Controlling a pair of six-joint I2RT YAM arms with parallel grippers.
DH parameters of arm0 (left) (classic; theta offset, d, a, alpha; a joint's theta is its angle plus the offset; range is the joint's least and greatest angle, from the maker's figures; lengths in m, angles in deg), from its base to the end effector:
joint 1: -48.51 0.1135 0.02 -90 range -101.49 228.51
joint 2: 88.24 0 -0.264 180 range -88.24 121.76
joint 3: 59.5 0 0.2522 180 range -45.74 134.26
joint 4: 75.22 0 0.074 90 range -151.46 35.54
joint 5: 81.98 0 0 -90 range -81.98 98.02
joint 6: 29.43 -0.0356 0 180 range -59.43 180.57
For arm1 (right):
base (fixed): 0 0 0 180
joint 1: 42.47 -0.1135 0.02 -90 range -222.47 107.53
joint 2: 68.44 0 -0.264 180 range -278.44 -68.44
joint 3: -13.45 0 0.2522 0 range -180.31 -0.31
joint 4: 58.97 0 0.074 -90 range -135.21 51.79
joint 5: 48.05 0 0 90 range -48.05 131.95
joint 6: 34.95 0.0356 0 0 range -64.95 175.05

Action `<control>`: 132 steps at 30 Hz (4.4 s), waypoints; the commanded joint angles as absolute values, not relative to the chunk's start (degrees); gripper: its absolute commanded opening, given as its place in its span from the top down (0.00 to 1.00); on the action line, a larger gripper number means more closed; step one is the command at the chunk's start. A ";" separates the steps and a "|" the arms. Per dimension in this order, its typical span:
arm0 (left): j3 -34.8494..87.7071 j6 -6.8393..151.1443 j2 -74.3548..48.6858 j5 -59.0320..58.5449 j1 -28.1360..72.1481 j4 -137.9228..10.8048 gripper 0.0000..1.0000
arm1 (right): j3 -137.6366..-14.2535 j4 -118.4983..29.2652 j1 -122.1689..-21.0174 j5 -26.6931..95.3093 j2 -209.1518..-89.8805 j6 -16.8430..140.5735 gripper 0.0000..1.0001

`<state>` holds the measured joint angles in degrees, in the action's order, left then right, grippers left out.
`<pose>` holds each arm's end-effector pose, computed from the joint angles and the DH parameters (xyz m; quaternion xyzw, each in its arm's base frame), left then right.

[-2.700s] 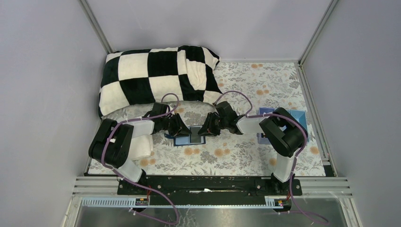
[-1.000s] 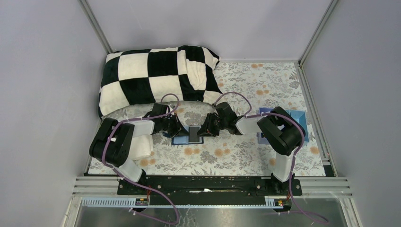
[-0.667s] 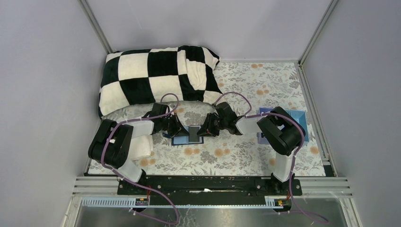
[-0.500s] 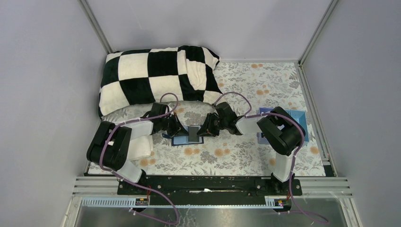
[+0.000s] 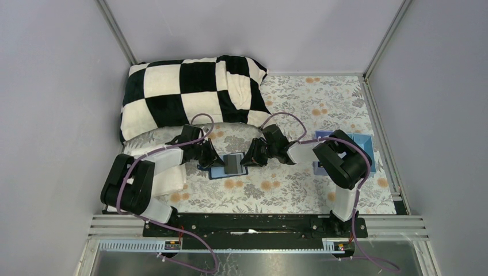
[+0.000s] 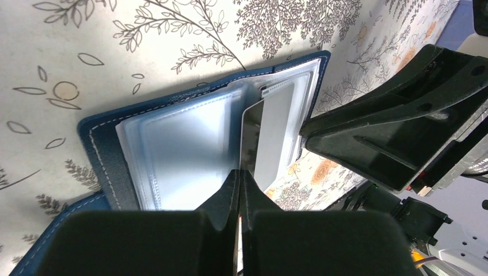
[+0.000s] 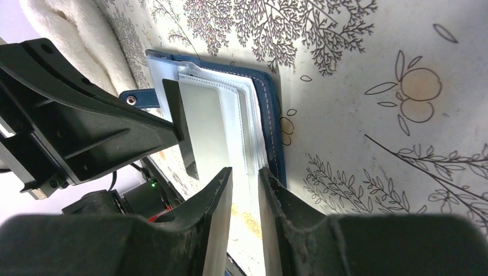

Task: Take the credit cards out of the card holder
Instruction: Remove the credit card from the card holder, then place the credit card in the storage box.

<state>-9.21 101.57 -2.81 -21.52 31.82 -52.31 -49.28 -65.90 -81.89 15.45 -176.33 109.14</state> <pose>0.2447 -0.0917 0.1424 -0.1271 0.9235 -0.3431 0.1149 0.2696 0.2422 0.1204 0.0126 0.8813 0.4508 0.1409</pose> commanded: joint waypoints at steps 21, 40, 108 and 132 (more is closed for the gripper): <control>-6.19 97.44 -10.09 -20.13 33.65 -45.89 1.00 | -58.68 -61.98 -85.04 13.66 -175.49 106.59 0.65; -8.20 101.17 -8.16 -30.84 33.65 -55.96 1.00 | -57.31 -64.08 -86.06 13.56 -182.36 110.11 0.69; -3.81 111.88 -14.92 -44.10 34.27 -69.18 1.00 | -43.73 -114.87 -78.16 -5.74 -171.92 137.03 1.00; 6.08 94.61 -15.50 -28.41 34.19 -43.94 0.38 | -68.17 0.70 -63.88 77.31 -143.06 72.83 1.00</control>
<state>3.75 96.34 -14.31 -29.70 34.22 -43.72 -67.84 -12.07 -65.54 59.90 -142.61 79.59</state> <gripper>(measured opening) 0.617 0.017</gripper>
